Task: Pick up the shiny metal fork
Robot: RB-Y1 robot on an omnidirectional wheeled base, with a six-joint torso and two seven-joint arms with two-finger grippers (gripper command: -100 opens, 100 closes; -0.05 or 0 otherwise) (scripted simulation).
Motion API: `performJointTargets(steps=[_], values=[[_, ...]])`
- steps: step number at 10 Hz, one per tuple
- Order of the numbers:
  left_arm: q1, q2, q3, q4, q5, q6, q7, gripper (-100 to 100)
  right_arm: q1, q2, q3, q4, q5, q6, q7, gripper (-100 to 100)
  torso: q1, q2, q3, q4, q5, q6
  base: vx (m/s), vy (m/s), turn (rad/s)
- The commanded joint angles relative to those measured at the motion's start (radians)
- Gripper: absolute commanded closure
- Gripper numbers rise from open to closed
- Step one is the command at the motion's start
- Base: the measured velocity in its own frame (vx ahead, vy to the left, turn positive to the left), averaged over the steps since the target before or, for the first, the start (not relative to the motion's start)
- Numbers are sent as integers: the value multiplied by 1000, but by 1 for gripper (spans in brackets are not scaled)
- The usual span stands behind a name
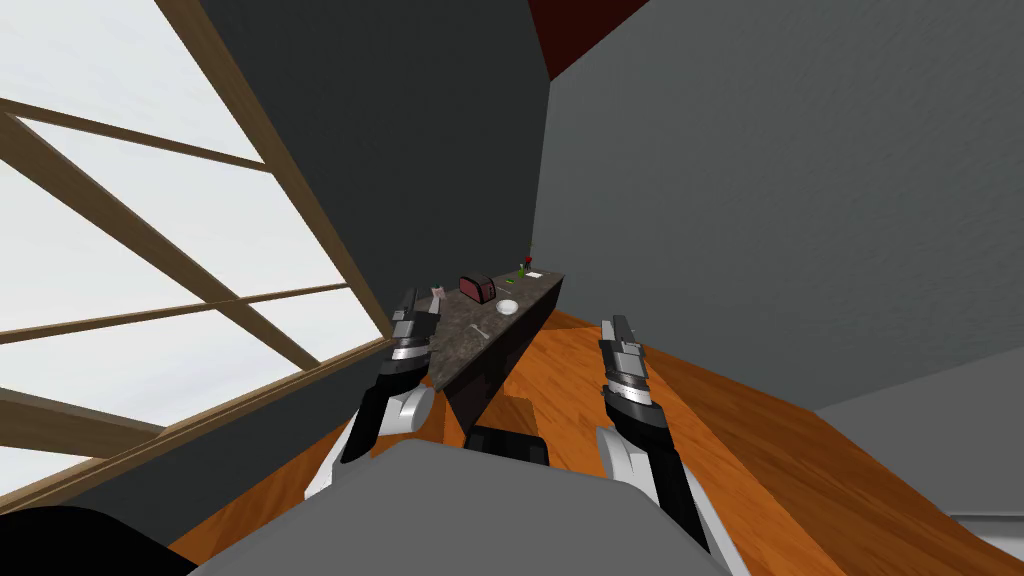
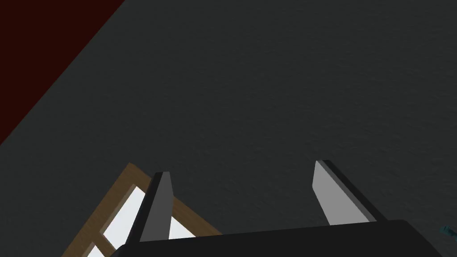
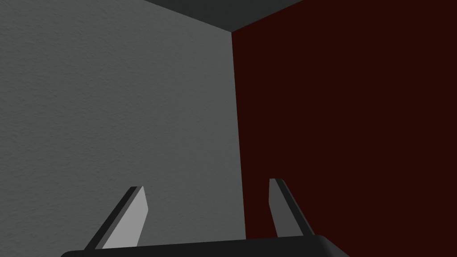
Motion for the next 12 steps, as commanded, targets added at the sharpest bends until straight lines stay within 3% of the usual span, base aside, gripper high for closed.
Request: performJointTargets(steps=[1,5,6,8,9,12], values=[[-9,39,6,11,4,19,-8,-100,0,0,0,0,0,0,0,0,0,0,0,0,0,0,1,-6,-16],[-62,151,41,72,26,121,-53,-100,0,0,0,0,0,0,0,0,-1,0,0,0,0,0,4,-22,-37],[-62,151,41,72,26,129,-53,-100,0,0,0,0,0,0,0,0,-1,-1,0,0,0,0,4,-22,-13],[-102,205,68,115,43,192,-88,-100,0,0,0,0,0,0,0,0,-1,-1,0,0,0,0,5,-23,-46],[-102,205,68,115,43,212,-88,-100,0,0,0,0,0,0,0,0,-1,-1,0,0,0,0,10,-22,-22],[-150,258,102,163,63,299,-129,-100,0,0,0,0,0,0,0,0,-1,-1,0,0,0,0,7,-24,-34]])
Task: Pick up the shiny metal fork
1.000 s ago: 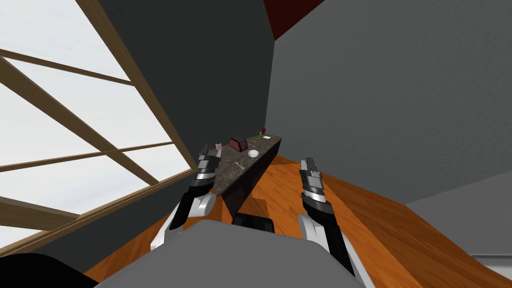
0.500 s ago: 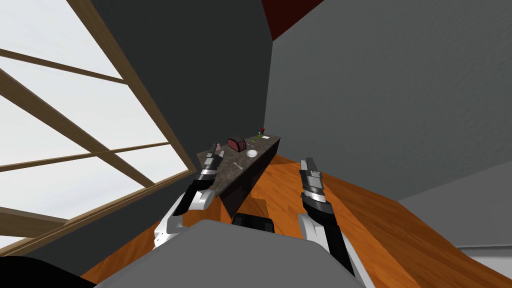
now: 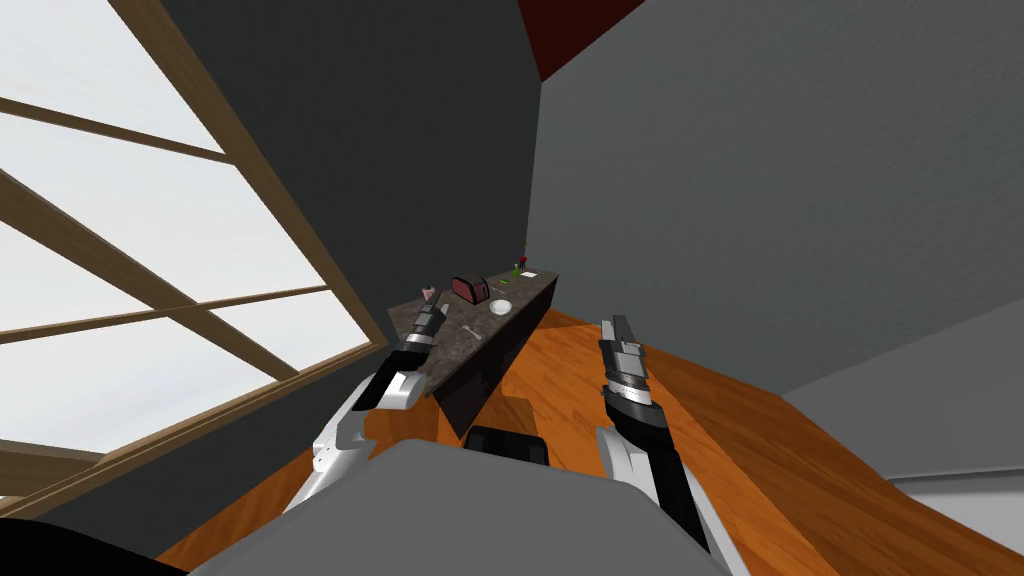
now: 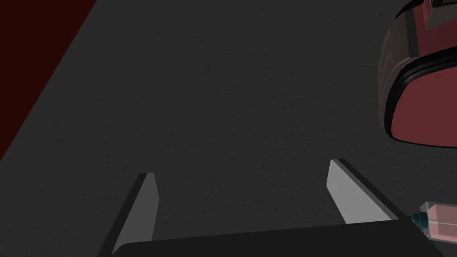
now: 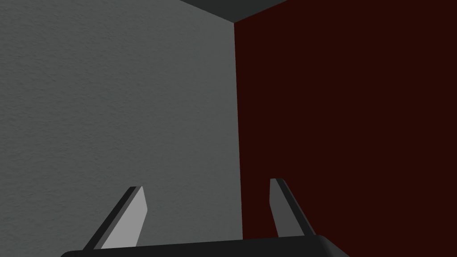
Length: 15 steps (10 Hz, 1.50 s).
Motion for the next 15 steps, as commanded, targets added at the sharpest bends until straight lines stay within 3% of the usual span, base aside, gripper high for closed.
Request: performJointTargets(steps=[1,6,8,15], values=[[-17,17,14,13,8,40,-10,-100,0,0,0,0,0,0,0,0,0,0,0,0,0,0,5,-19,-19],[-97,95,70,93,41,177,-81,-100,0,0,0,0,0,0,0,0,0,0,0,0,0,0,9,-25,-37],[-97,95,70,93,41,208,-81,-100,0,0,0,0,0,0,0,0,0,0,0,0,0,0,6,-18,-13],[-213,195,147,211,87,418,-184,-100,0,0,0,0,0,0,0,0,0,0,0,0,0,0,10,-24,-46]])
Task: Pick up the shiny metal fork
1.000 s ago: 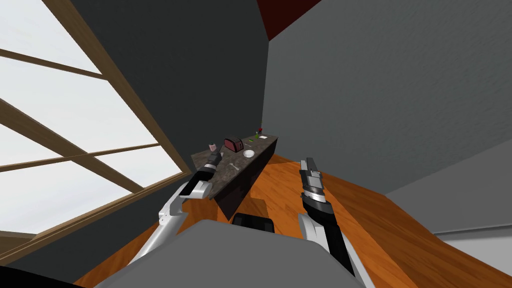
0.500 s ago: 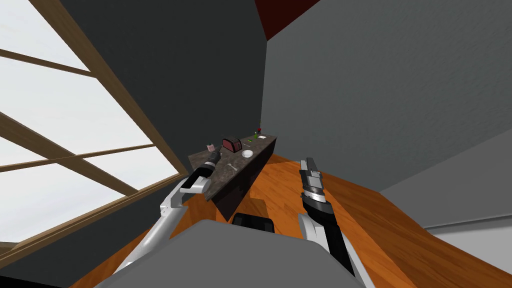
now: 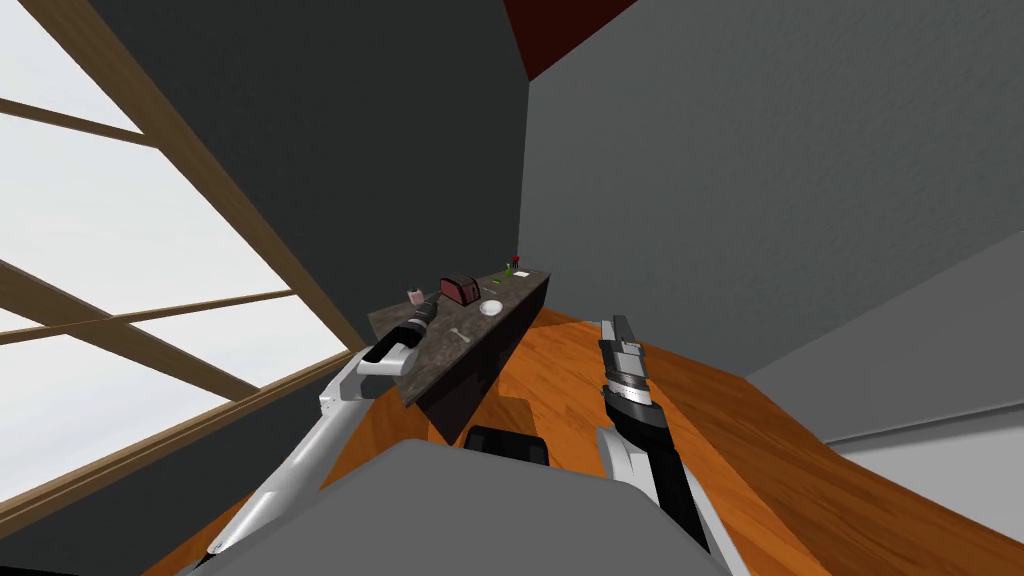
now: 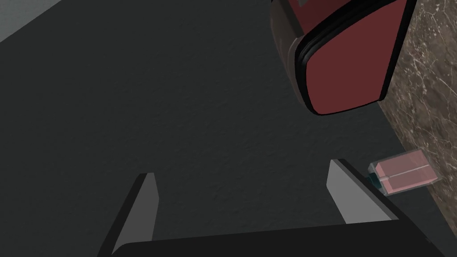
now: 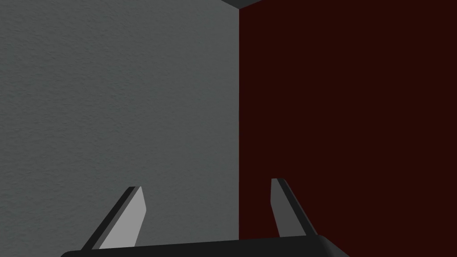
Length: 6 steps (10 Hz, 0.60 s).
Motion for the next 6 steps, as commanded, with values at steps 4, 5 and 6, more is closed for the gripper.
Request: performJointTargets(steps=[4,5,6], values=[[-50,30,25,46,12,124,-44,-100,0,0,0,0,0,0,0,0,0,0,0,0,0,0,7,-17,-32],[-79,52,41,79,22,154,-70,-100,0,0,0,0,0,0,0,0,0,0,0,0,0,0,8,-23,-56],[-79,52,41,79,22,188,-70,-100,0,0,0,0,0,0,0,0,0,0,0,0,0,0,10,-18,-43]])
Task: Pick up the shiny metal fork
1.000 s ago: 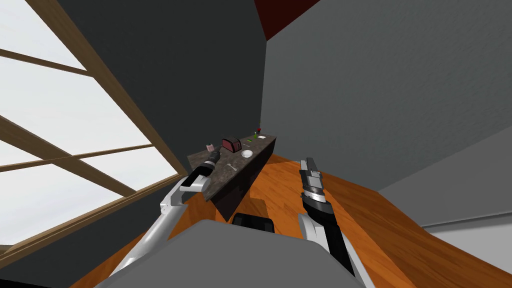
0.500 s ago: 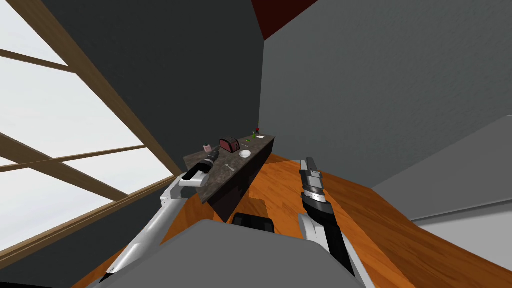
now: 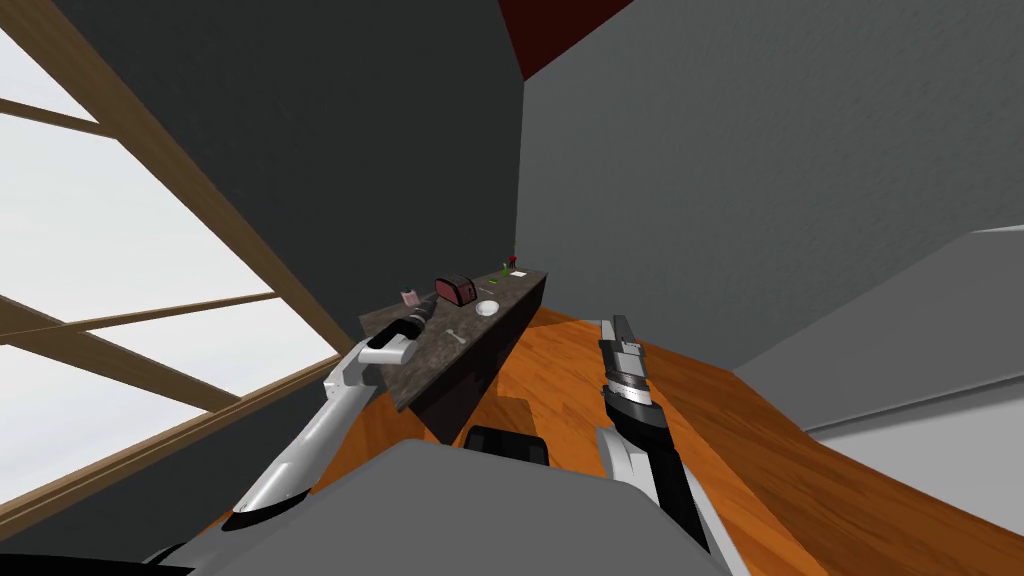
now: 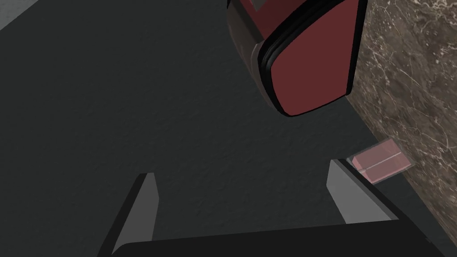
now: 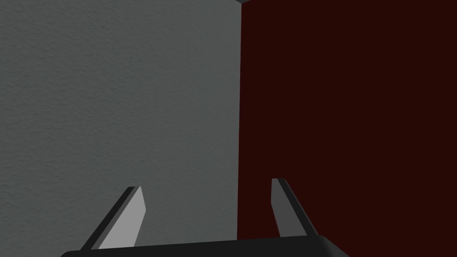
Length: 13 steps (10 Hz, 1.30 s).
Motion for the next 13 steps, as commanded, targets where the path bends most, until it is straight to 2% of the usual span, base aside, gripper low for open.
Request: performJointTargets(steps=[1,3,4,5,6,7,8,10,11,12,13], values=[[-30,31,19,44,17,50,-28,-100,0,0,0,0,0,0,0,0,0,0,0,0,0,0,13,-22,-70],[-30,31,19,44,17,89,-28,-100,0,0,0,0,0,0,0,0,0,0,0,0,0,0,6,-12,-14],[-58,50,32,79,26,126,-53,-100,0,0,0,0,0,0,0,0,1,0,0,0,0,0,1,-16,-69],[-58,50,32,79,26,154,-53,-100,0,0,0,0,0,0,0,0,0,0,0,0,0,0,3,-14,-47],[-86,67,44,114,35,182,-77,-100,0,0,0,0,0,0,0,0,0,0,0,0,0,0,9,-19,-73],[-86,67,44,114,35,213,-77,-100,0,0,0,0,0,0,0,0,0,0,0,0,0,0,9,-13,-39],[-113,82,54,151,42,242,-101,-100,0,0,0,0,0,0,0,0,0,0,0,0,0,0,7,-15,-70],[-113,82,54,151,42,284,-101,-100,0,0,0,0,0,0,0,0,0,0,0,0,0,0,3,-5,-22],[-139,95,63,189,49,320,-124,-100,0,0,0,0,0,0,0,0,1,1,0,0,0,0,2,-9,-69],[-139,95,63,189,49,343,-124,-100,0,0,0,0,0,0,0,0,1,0,0,0,0,0,2,-7,-51],[-164,107,70,227,56,372,-146,-100,0,0,0,0,0,0,0,0,1,1,0,0,0,0,5,-12,-78]])
